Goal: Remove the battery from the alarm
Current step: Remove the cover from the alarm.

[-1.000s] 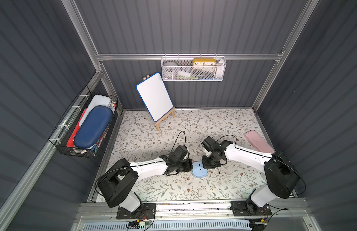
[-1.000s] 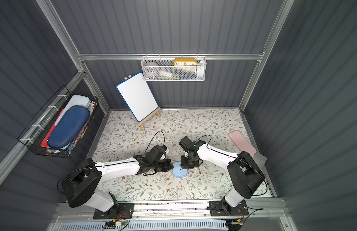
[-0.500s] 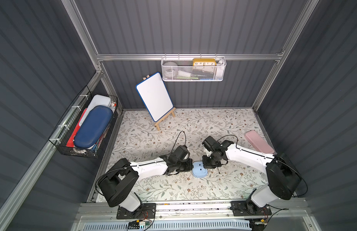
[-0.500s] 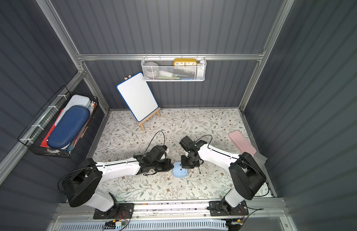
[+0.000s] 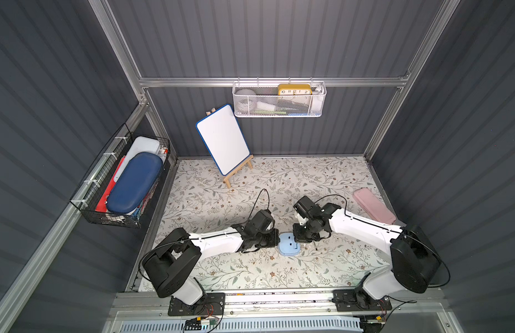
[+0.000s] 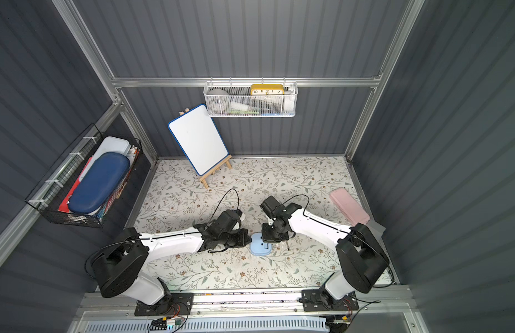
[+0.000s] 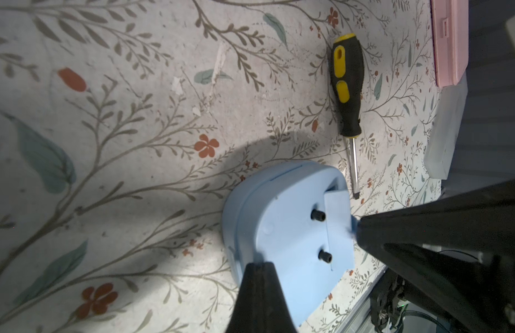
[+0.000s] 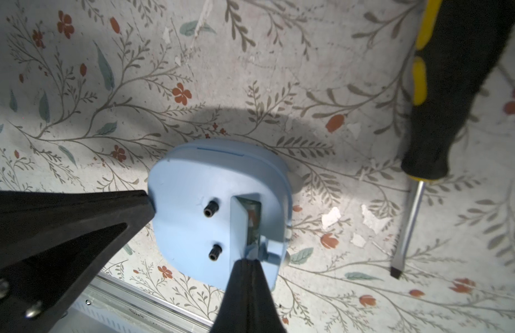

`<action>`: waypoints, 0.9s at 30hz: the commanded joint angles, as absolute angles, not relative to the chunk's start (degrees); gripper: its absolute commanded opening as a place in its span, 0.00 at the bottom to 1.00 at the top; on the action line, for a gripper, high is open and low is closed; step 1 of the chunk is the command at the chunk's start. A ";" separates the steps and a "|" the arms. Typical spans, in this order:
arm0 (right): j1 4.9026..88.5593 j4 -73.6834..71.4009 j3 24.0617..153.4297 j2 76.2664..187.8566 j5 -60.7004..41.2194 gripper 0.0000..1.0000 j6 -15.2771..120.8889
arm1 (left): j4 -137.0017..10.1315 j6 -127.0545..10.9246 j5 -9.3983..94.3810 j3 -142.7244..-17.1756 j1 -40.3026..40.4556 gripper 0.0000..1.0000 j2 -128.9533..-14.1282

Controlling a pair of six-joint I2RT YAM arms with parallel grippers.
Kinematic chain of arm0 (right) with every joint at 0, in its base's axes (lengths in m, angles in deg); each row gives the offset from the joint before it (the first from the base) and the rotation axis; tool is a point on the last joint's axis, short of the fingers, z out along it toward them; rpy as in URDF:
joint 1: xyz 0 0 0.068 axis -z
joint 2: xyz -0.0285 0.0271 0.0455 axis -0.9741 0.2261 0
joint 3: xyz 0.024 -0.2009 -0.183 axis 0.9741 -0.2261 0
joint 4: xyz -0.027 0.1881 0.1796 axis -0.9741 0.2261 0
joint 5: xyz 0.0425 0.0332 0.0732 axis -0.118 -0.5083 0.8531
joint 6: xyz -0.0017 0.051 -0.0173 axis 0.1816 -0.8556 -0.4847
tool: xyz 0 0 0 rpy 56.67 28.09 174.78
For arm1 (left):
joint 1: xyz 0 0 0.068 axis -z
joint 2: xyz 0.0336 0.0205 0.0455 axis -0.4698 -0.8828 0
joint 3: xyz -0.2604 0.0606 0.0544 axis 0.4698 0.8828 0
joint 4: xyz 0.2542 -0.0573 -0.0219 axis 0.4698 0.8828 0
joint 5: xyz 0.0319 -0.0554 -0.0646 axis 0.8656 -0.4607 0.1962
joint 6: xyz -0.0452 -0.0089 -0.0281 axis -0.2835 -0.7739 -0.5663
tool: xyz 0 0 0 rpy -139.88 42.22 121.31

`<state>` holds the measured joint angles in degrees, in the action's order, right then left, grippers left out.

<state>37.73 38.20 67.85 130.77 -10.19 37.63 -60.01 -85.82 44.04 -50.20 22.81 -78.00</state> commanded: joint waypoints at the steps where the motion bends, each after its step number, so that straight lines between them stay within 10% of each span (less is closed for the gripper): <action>1: 37.72 36.22 66.92 130.04 -10.22 0.02 37.11 | -58.63 -86.02 42.28 -50.79 23.93 0.00 -80.05; 27: 38.61 38.30 65.34 127.95 -13.27 0.01 37.41 | -56.88 -85.76 43.85 -51.27 24.08 0.00 -79.42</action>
<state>38.48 37.15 65.68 129.37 -12.09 37.66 -59.85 -85.82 44.04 -50.72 23.44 -78.39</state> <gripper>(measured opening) 0.074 0.064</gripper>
